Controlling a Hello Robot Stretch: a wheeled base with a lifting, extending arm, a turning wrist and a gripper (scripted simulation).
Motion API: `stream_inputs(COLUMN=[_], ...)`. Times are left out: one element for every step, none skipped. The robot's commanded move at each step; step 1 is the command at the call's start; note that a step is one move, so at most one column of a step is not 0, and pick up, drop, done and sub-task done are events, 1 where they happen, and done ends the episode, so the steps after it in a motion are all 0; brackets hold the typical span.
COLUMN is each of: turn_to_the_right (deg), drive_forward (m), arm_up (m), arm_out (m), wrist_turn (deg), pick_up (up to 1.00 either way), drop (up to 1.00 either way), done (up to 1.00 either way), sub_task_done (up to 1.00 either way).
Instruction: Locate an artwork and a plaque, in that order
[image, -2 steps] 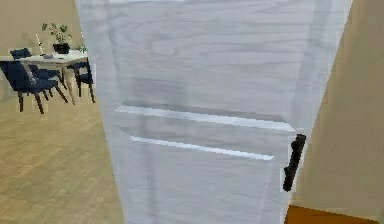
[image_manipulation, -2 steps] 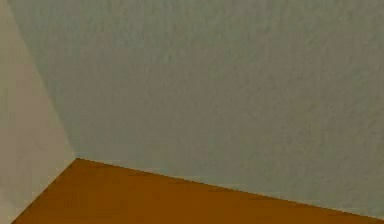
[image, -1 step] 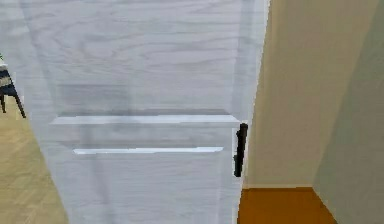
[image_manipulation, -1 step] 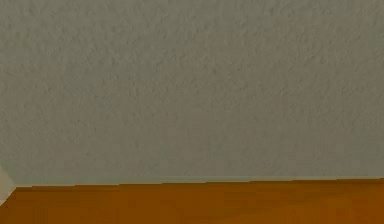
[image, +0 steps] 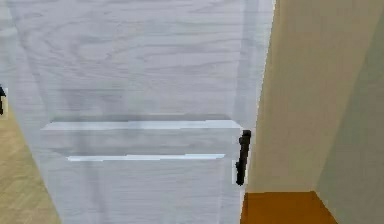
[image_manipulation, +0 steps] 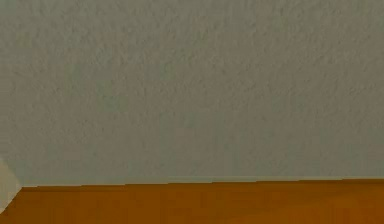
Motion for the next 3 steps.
stream_inputs(turn_to_the_right=[-45.0, -24.0, 0.0], drive_forward=[0.00, 0.00, 0.80], arm_up=[0.00, 0.00, 0.00], arm_out=[0.00, 0.00, 0.00], wrist_turn=[0.0, 0.0, 0.0], pick_up=[0.00, 0.00, 0.00], drop=[0.00, 0.00, 0.00], done=[0.00, 0.00, 0.00], sub_task_done=[0.00, 0.00, 0.00])
